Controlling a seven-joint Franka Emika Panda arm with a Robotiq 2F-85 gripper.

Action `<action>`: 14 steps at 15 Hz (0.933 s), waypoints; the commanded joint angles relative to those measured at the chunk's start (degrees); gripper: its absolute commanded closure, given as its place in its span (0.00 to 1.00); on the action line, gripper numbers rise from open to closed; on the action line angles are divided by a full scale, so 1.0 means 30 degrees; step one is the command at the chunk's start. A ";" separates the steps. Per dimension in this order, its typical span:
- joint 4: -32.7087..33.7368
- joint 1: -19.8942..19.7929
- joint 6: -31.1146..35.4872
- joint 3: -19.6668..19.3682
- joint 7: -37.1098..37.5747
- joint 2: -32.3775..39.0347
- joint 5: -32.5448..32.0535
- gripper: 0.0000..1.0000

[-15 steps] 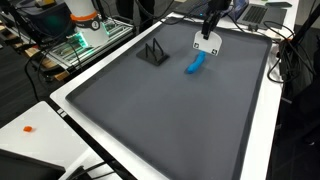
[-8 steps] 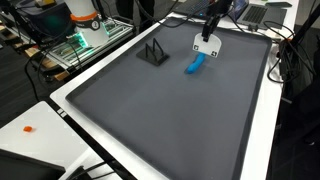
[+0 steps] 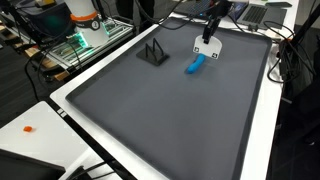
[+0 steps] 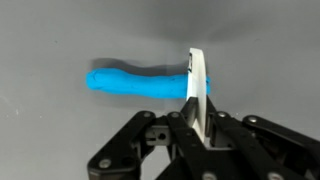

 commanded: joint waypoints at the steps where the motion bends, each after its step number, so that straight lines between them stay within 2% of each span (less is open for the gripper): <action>1: -0.0168 0.0294 0.0802 -0.0364 -0.0049 0.0441 -0.0618 0.98; 14: -0.0685 0.0209 0.2187 -0.0702 -0.0018 0.0925 -0.0461 0.98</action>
